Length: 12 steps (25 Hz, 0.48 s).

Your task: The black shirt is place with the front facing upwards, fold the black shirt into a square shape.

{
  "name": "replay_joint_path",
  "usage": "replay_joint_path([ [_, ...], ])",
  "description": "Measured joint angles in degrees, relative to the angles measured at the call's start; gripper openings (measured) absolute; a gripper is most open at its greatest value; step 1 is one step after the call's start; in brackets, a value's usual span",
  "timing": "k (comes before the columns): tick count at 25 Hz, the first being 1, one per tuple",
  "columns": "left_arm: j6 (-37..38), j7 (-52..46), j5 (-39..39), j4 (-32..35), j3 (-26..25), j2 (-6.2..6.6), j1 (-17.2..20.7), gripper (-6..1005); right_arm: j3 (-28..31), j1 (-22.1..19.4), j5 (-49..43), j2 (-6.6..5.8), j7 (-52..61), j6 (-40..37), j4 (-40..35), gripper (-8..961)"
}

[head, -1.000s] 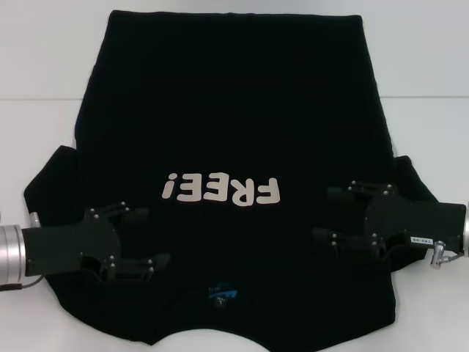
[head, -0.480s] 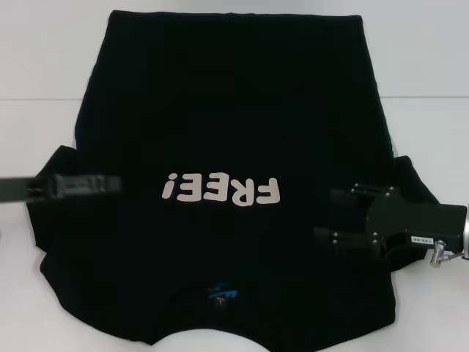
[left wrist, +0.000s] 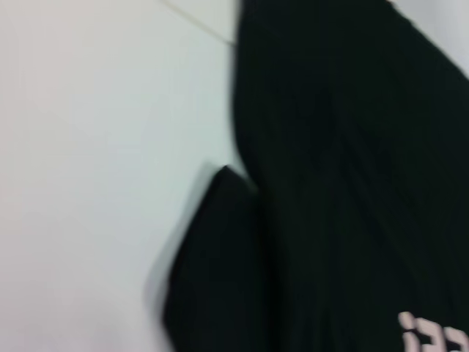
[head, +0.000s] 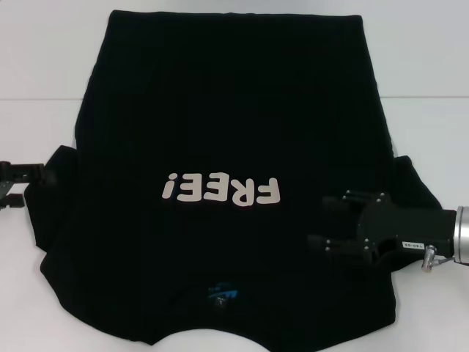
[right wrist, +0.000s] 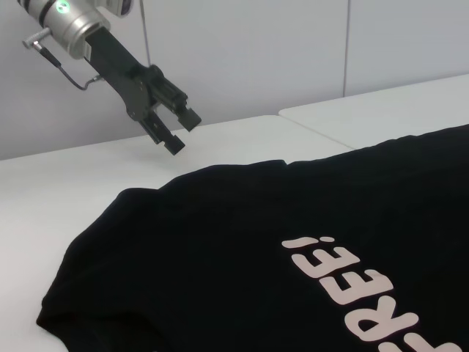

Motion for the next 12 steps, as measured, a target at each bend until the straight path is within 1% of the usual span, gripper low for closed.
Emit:
replay_joint_path([
  [6, -4.43, -0.84, 1.38, -3.69, 0.03, -0.15, -0.15, 926, -0.03, 0.04, 0.00, 0.01, 0.00, 0.11, -0.02, 804],
  [12, -6.33, -1.02, 1.44, -4.93, 0.18, -0.36, 0.22, 924, -0.03, -0.08, 0.01, 0.01, 0.40, 0.09, -0.02, 805],
])
